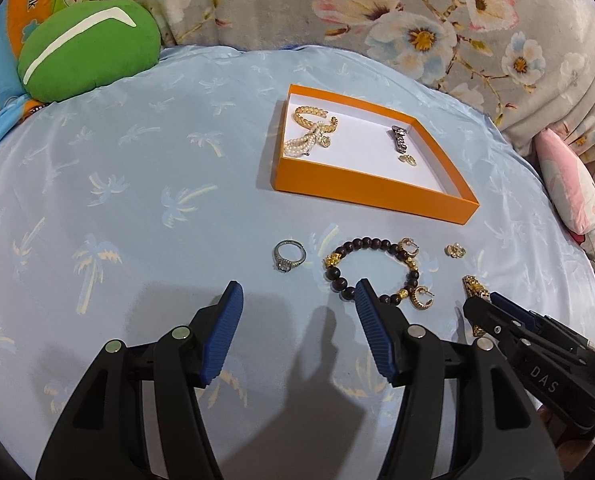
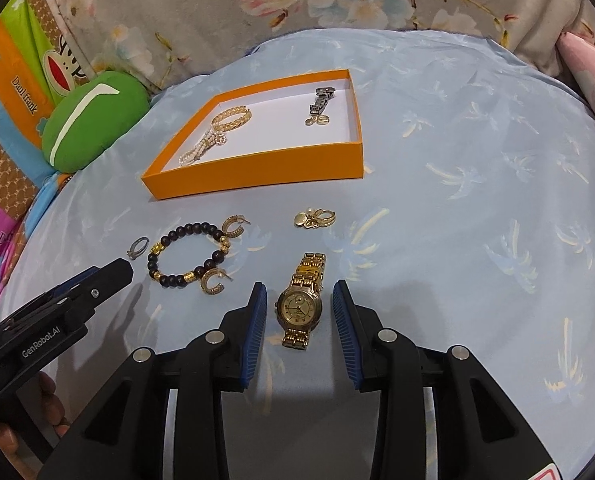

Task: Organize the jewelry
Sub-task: 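Withdraw both tools back over the remaining jewelry near the gold watch, then close the right tool on the gold watch while the left tool grasps the black bead bracelet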

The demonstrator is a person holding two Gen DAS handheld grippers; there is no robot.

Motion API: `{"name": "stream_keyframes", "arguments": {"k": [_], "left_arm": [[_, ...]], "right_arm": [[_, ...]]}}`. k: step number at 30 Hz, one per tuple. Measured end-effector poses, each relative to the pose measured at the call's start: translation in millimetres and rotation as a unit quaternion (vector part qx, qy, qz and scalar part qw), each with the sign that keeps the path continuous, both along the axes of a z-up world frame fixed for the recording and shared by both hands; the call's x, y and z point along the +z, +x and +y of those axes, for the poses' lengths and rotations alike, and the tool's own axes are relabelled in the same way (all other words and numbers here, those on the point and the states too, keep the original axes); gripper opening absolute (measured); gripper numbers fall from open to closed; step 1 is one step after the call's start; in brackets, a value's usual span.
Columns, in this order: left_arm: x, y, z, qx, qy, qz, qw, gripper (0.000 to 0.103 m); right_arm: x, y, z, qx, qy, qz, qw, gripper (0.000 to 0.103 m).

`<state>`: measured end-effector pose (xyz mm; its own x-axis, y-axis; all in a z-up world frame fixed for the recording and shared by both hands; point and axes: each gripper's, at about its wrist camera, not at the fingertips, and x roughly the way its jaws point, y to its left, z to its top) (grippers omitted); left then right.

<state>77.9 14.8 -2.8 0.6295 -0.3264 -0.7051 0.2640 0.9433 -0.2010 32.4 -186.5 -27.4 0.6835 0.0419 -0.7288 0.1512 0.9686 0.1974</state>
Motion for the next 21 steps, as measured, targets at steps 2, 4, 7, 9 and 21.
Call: {"name": "stream_keyframes", "arguments": {"k": [2,4,7,9,21], "left_arm": [[0,0,0,-0.001,0.002,-0.001,1.0,0.056],[0,0,0,-0.002,0.002,-0.001,1.0,0.057],[0,0,0,-0.002,0.002,0.0,1.0,0.057],[0,1,0,-0.001,0.003,0.0,1.0,0.057],[1,0,-2,-0.005,0.006,-0.004,1.0,0.057]], "right_arm": [[0,0,0,0.0,0.0,0.0,1.0,0.035],[0,0,0,-0.001,-0.001,0.001,1.0,0.033],[0,0,-1,-0.002,0.003,0.002,1.0,0.023],[0,0,-2,-0.002,0.004,0.002,1.0,0.022],[3,-10,-7,-0.014,-0.005,-0.005,1.0,0.022]]}}
